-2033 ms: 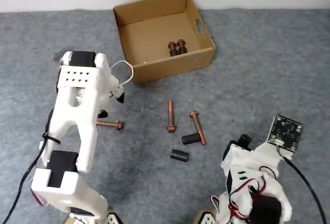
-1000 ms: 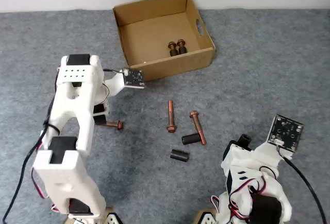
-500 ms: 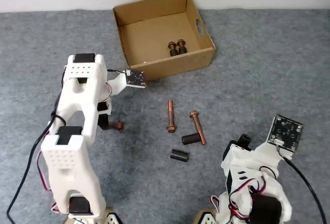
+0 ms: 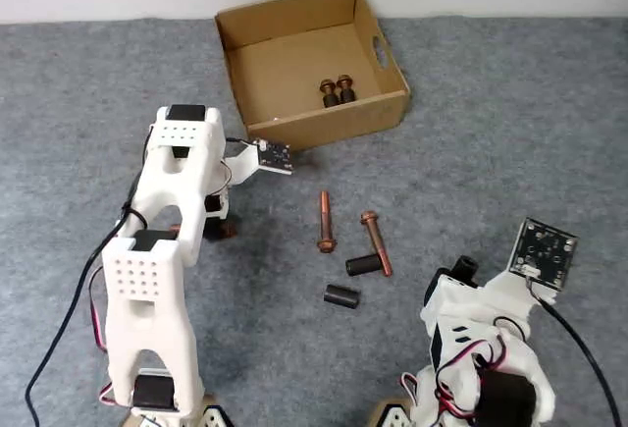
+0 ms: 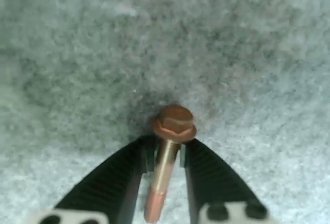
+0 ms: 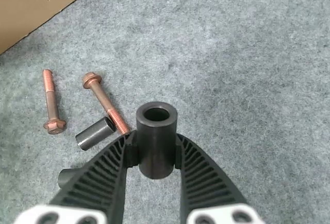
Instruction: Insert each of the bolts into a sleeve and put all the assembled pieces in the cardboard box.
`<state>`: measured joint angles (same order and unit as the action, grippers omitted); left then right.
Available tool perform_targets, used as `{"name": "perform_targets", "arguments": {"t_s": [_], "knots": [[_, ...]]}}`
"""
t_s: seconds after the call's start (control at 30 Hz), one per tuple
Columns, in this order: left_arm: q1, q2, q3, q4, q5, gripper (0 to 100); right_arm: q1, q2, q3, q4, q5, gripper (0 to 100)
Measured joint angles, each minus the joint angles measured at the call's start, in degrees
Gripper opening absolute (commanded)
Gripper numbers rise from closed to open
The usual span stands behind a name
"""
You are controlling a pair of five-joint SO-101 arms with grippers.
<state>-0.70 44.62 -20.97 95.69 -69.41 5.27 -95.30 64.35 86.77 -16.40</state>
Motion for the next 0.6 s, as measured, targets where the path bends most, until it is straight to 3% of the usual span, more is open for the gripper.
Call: {"name": "perform_targets", "arguments": {"t_s": [0.4,0.6], "knots": [[0.5,-1.8,-0.2,3.1,4.9,1,0.0,0.0,0.0,0.0,0.0,0.8],[0.8,-16.4,7.1,3.1,9.6,1,0.0,0.0,0.0,0.0,0.0,0.8]]}}
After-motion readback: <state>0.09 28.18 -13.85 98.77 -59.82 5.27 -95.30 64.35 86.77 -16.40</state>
